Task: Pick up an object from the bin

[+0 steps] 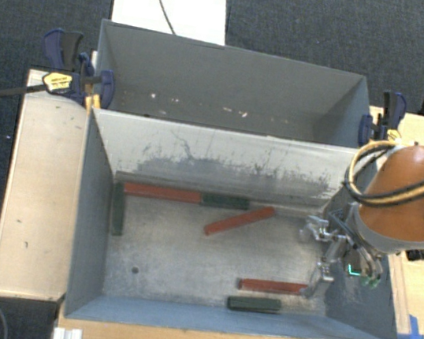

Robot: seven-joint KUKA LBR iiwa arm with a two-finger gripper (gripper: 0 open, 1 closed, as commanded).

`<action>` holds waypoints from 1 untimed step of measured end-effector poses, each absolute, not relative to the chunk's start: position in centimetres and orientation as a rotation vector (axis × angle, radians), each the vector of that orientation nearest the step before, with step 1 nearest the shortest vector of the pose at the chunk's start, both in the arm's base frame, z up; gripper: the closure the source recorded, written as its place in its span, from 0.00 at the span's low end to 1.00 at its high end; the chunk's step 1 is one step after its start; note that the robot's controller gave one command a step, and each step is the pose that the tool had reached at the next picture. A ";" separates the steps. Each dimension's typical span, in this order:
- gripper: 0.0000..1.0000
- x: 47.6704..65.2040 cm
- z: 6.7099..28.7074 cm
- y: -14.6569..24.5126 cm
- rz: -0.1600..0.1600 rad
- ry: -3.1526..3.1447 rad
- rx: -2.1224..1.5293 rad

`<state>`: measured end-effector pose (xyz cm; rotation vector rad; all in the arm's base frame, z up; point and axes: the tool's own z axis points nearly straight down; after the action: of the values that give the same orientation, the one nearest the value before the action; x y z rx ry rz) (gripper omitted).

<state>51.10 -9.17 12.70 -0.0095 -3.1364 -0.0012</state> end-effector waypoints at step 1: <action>1.00 51.3 13.1 -9.1 0.001 -3.144 0.000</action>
Offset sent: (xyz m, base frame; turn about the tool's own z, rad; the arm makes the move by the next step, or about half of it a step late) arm 0.0000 0.0000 0.0000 0.0000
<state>51.31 -9.15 13.07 0.0001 -3.1441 0.0008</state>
